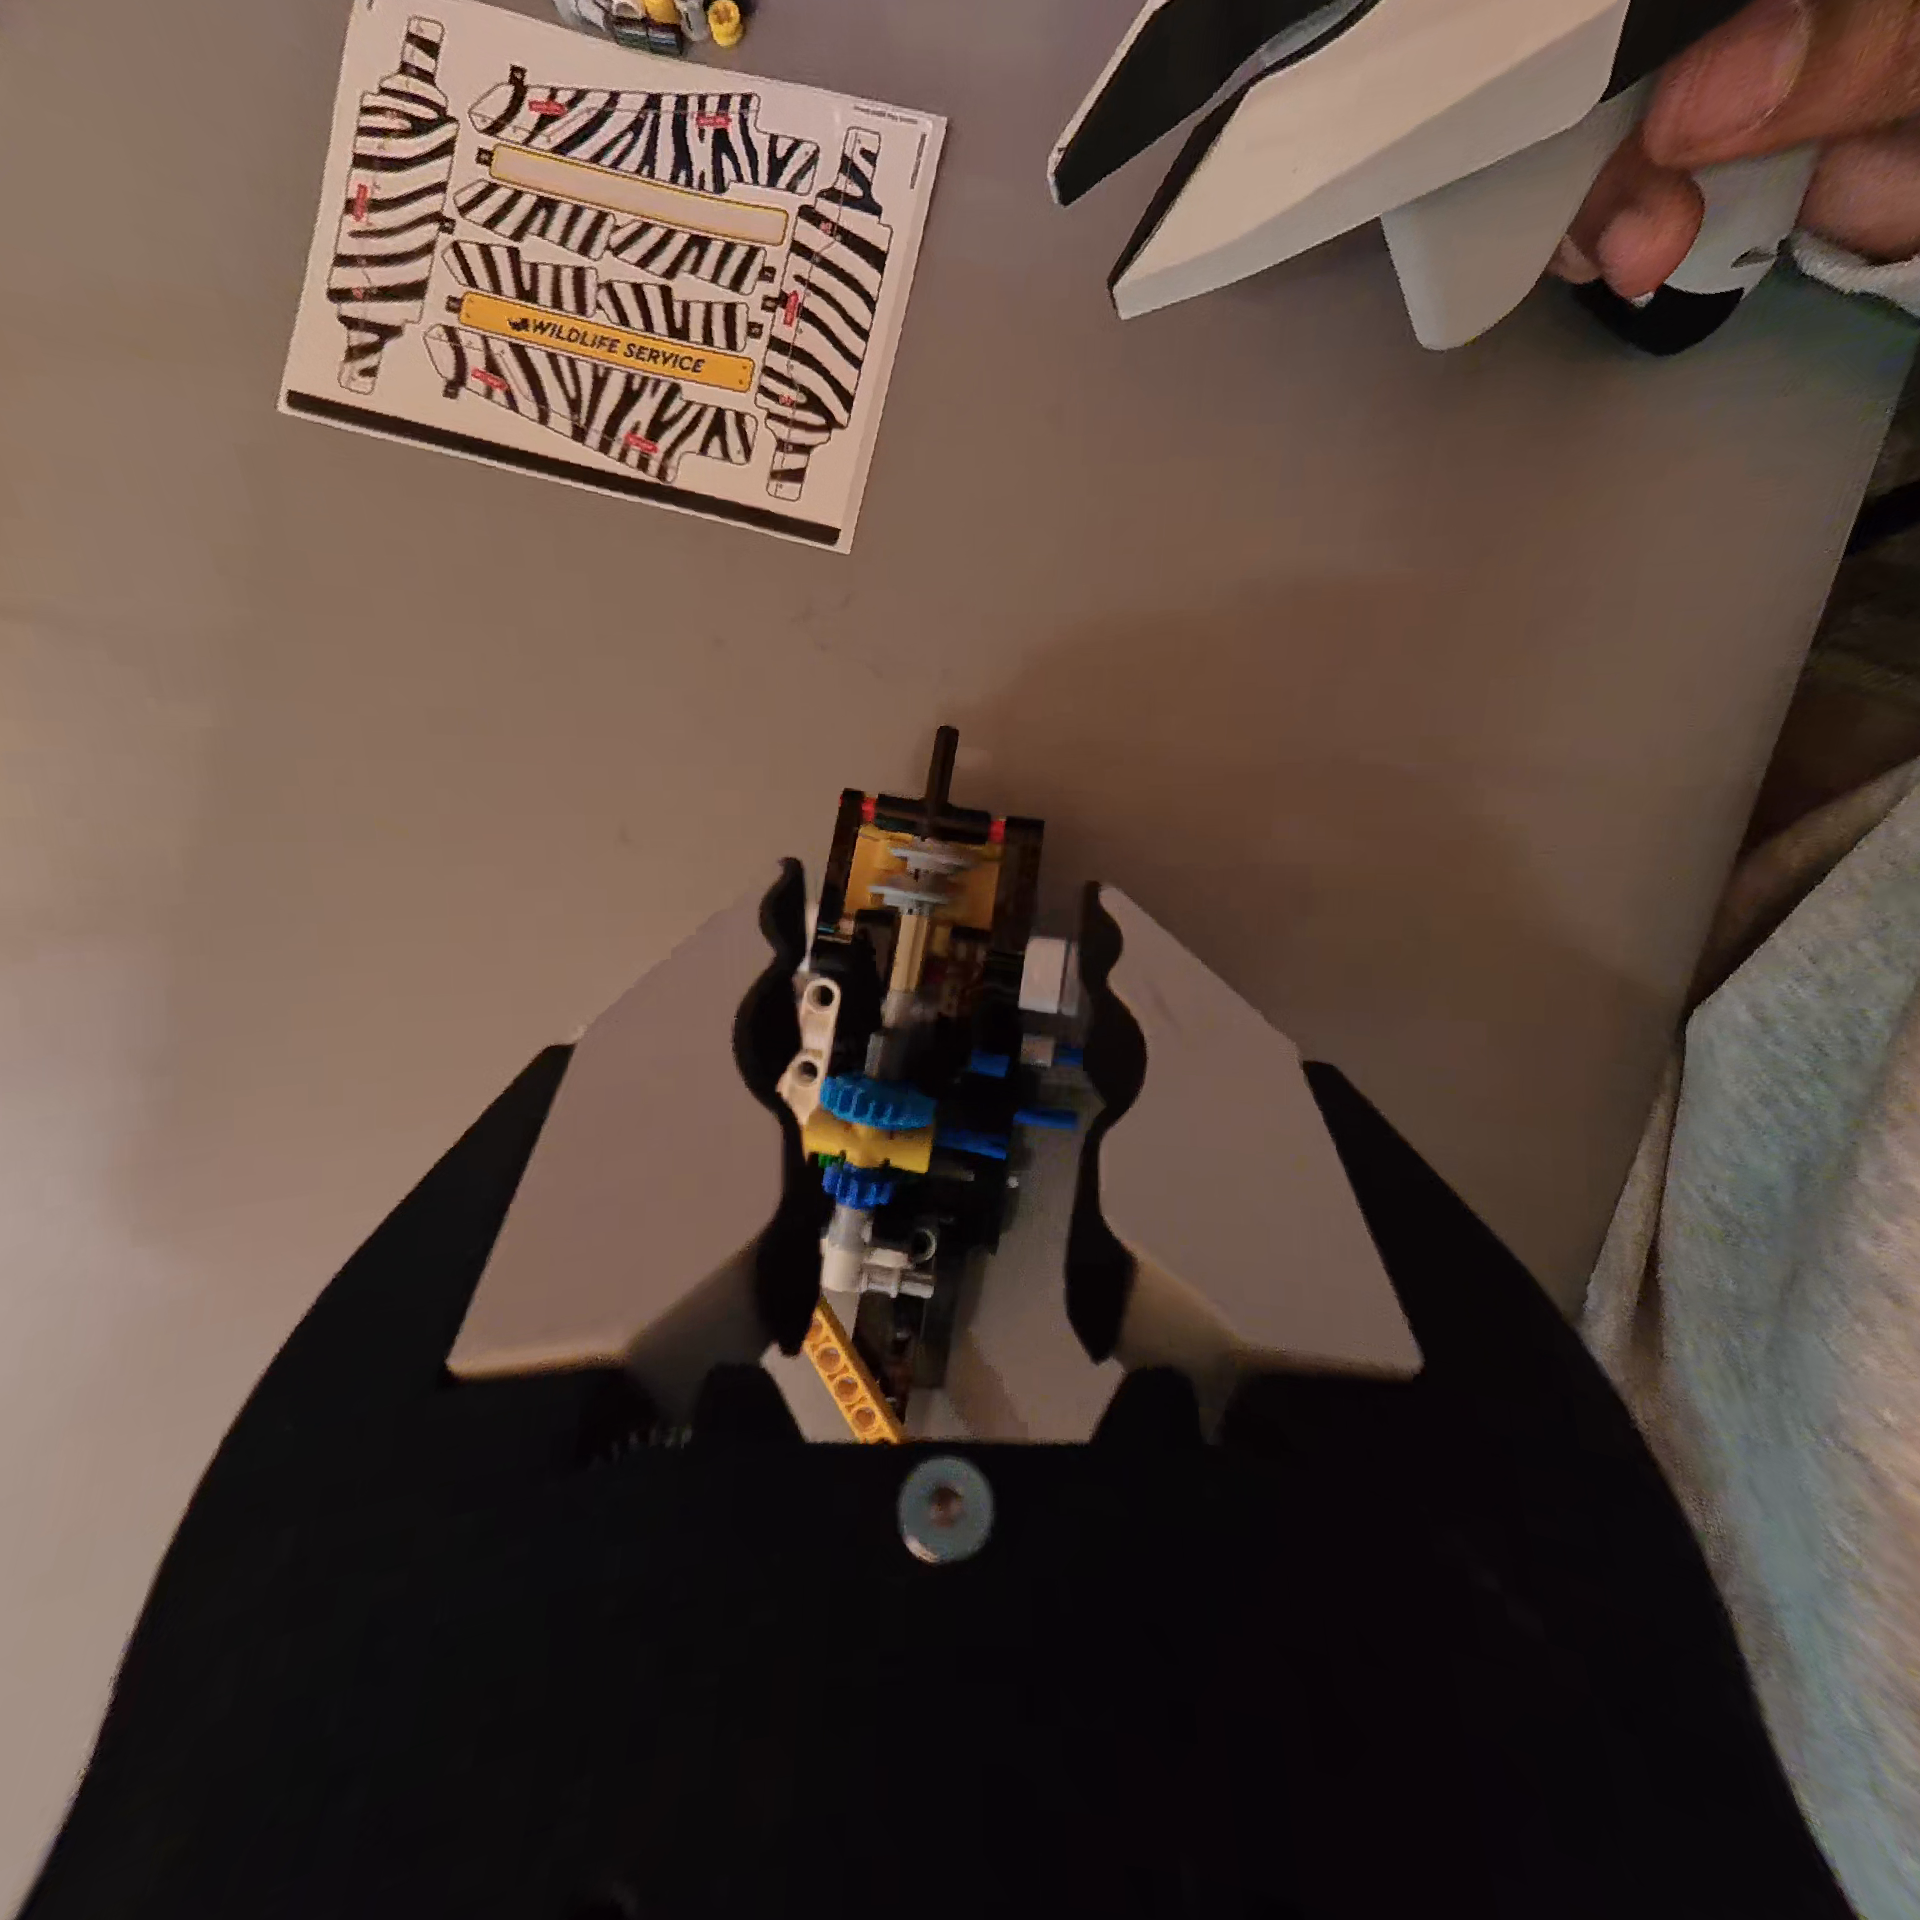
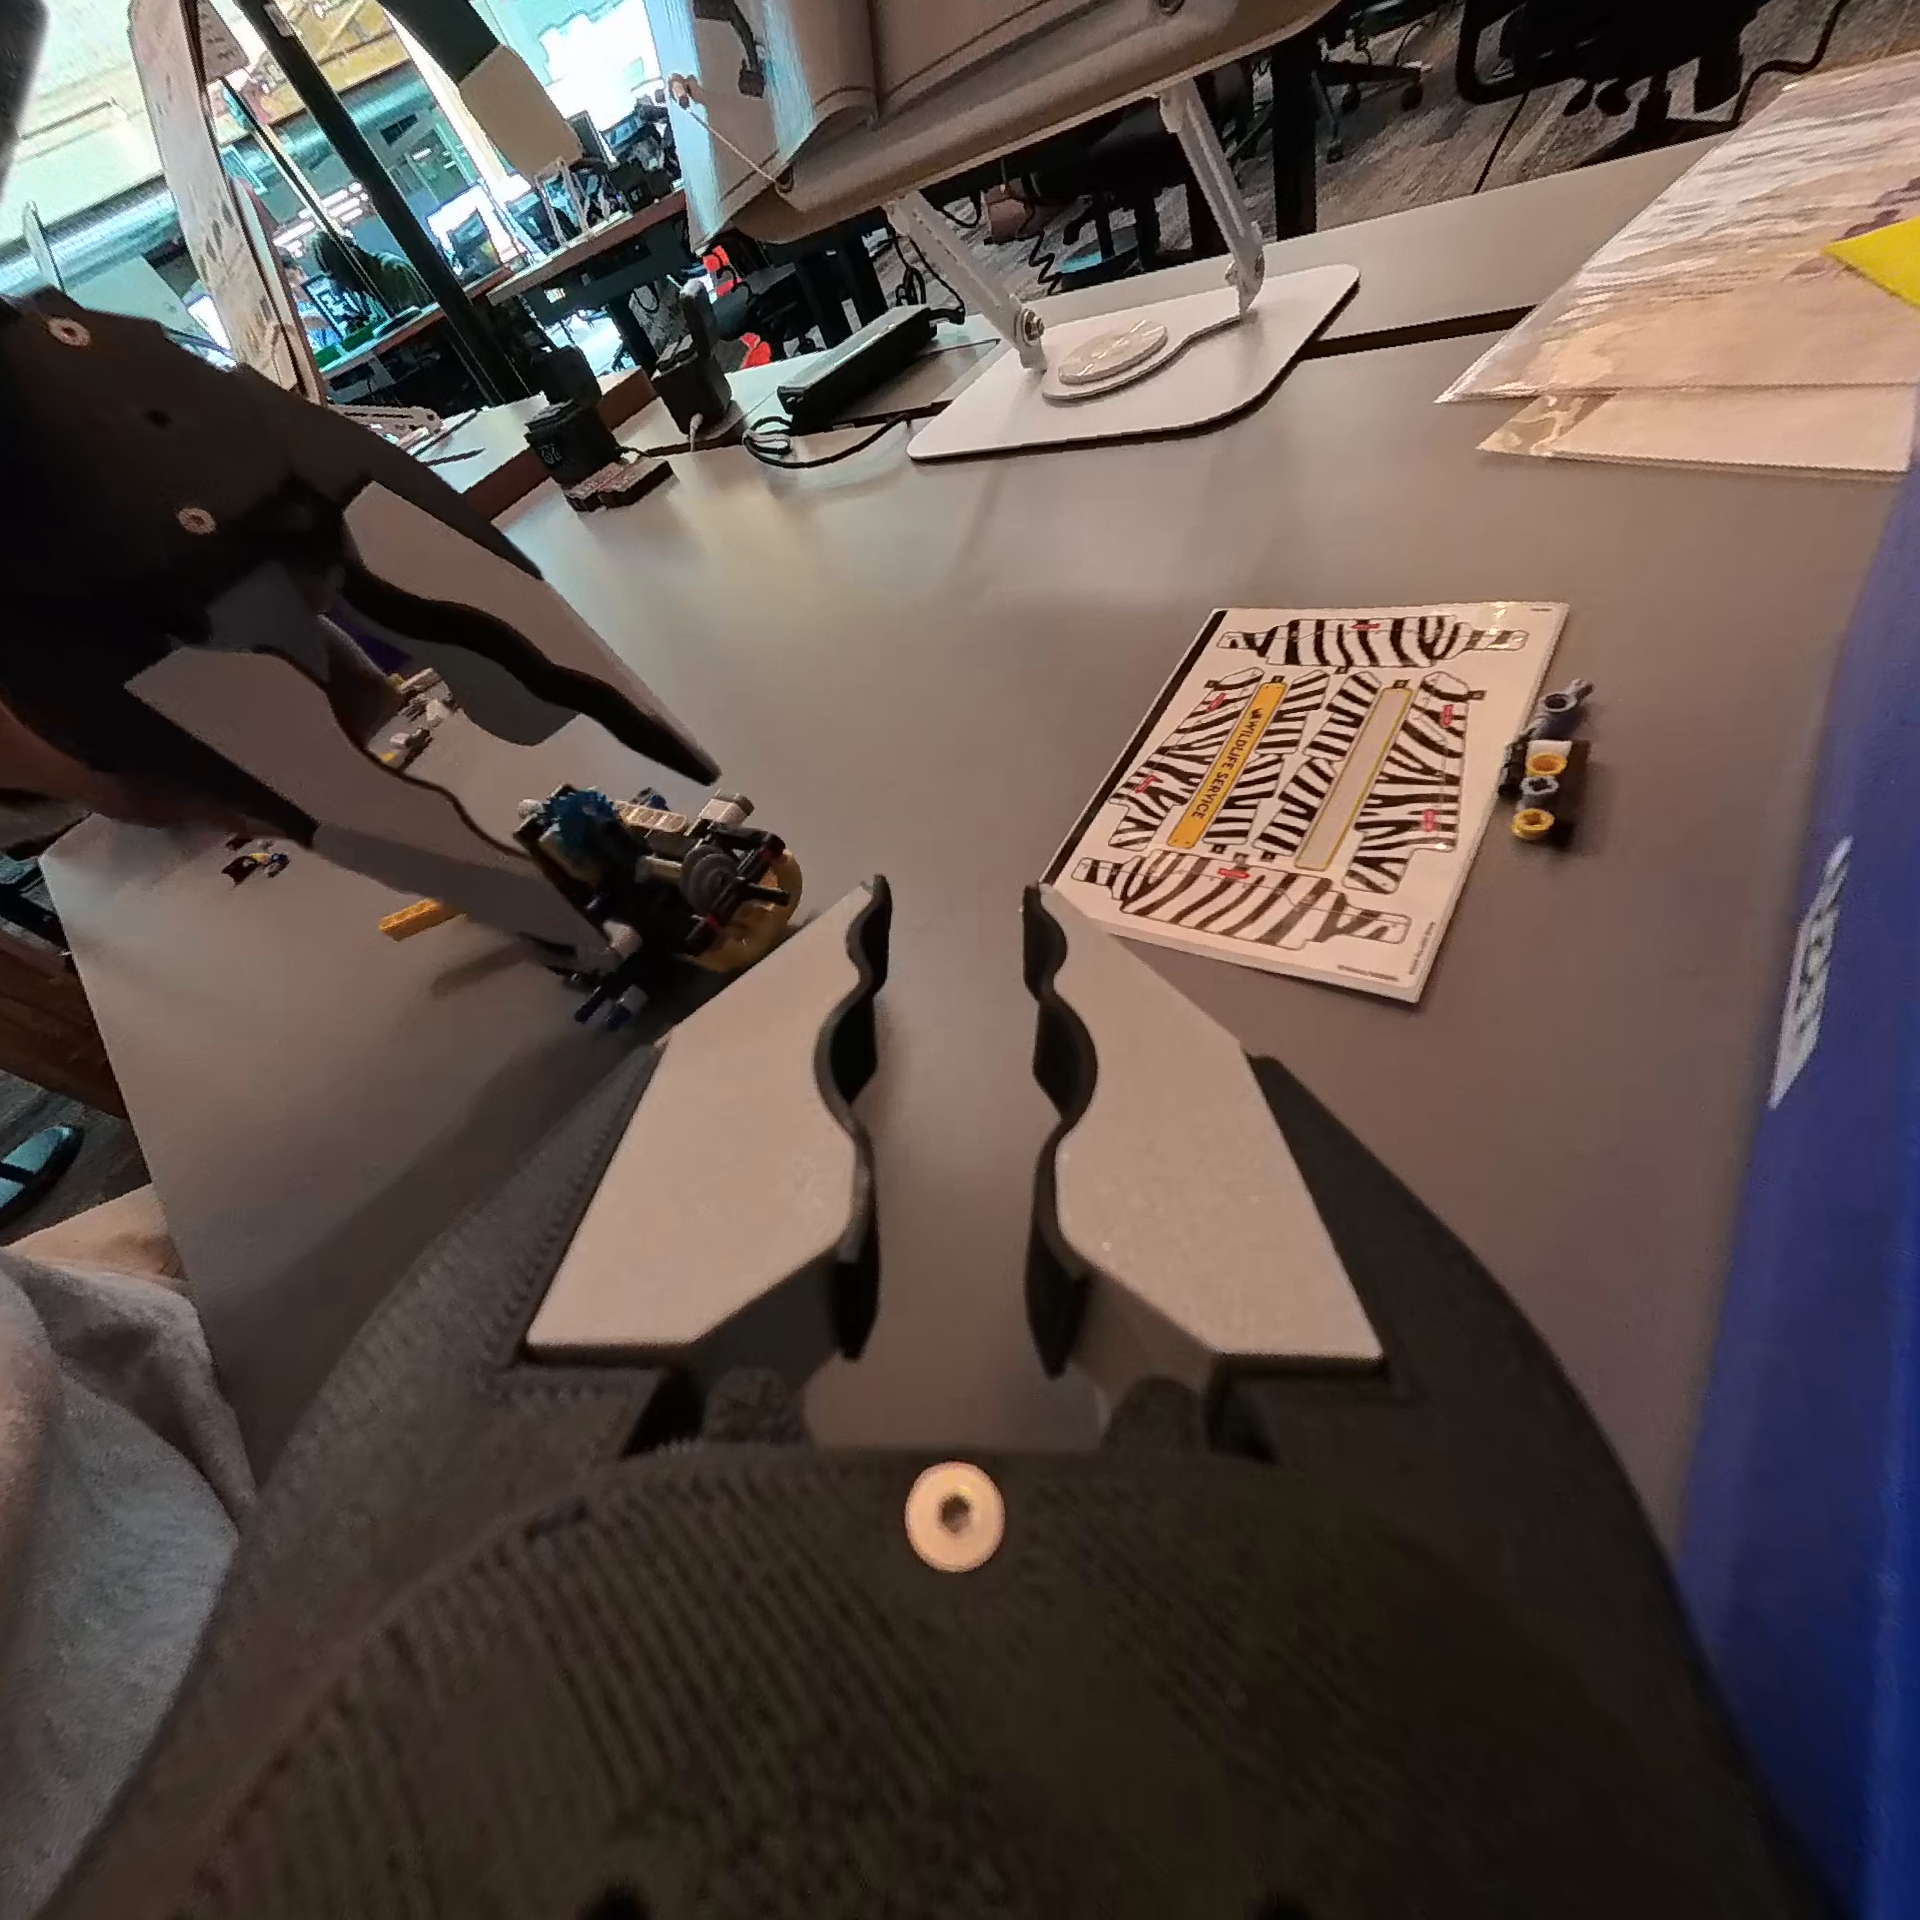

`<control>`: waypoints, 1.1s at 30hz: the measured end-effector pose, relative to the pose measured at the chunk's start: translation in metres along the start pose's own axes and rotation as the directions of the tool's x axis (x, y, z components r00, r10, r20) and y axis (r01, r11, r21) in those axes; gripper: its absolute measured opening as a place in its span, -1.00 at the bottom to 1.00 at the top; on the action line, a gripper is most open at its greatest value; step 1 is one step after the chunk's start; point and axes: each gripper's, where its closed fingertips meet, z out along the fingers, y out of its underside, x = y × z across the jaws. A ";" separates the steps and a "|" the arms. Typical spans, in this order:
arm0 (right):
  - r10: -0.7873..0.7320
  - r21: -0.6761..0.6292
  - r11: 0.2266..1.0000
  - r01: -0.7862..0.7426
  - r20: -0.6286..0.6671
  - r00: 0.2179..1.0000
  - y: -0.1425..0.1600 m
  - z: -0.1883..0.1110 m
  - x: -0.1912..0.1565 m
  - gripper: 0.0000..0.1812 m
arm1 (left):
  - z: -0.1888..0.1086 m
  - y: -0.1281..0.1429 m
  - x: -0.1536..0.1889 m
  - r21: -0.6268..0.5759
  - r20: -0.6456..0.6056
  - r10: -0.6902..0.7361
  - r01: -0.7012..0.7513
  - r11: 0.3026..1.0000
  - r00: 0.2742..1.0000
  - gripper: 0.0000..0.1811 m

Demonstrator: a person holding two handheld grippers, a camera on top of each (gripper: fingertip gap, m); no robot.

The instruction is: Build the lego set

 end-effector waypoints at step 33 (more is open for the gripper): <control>-0.156 -0.023 0.987 0.160 0.129 0.979 0.007 0.020 -0.047 -0.79 | -0.136 0.122 -0.075 0.666 0.206 -0.518 0.269 0.696 0.830 -0.29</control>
